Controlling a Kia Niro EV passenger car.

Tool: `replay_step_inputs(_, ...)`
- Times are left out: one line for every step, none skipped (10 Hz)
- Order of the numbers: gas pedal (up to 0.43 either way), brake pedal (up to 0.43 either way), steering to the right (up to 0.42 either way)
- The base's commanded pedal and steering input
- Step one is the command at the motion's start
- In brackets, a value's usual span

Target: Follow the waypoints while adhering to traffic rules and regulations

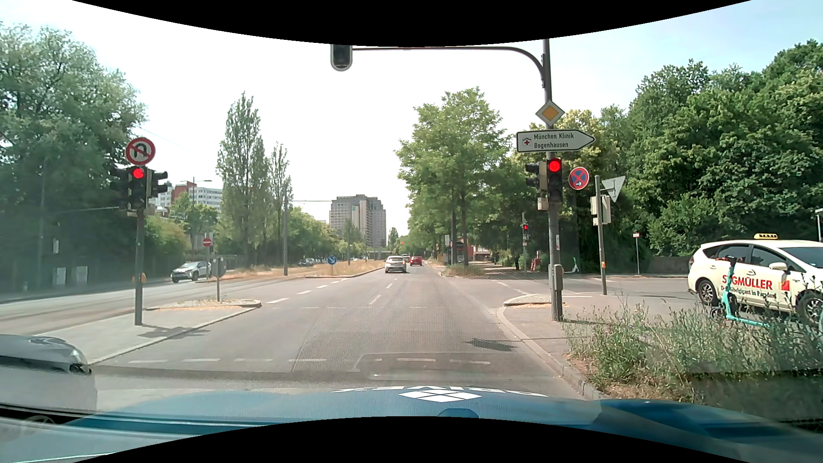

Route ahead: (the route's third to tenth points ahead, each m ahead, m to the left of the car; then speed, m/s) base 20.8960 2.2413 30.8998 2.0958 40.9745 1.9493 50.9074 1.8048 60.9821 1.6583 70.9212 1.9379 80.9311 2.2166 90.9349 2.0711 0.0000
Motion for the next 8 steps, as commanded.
replay_step_inputs(0.0, 0.262, -0.004)
replay_step_inputs(0.0, 0.262, -0.004)
replay_step_inputs(0.0, 0.262, -0.004)
replay_step_inputs(0.0, 0.262, -0.004)
replay_step_inputs(0.0, 0.274, -0.004)
replay_step_inputs(0.0, 0.268, -0.004)
replay_step_inputs(0.0, 0.268, -0.004)
replay_step_inputs(0.0, 0.268, -0.004)
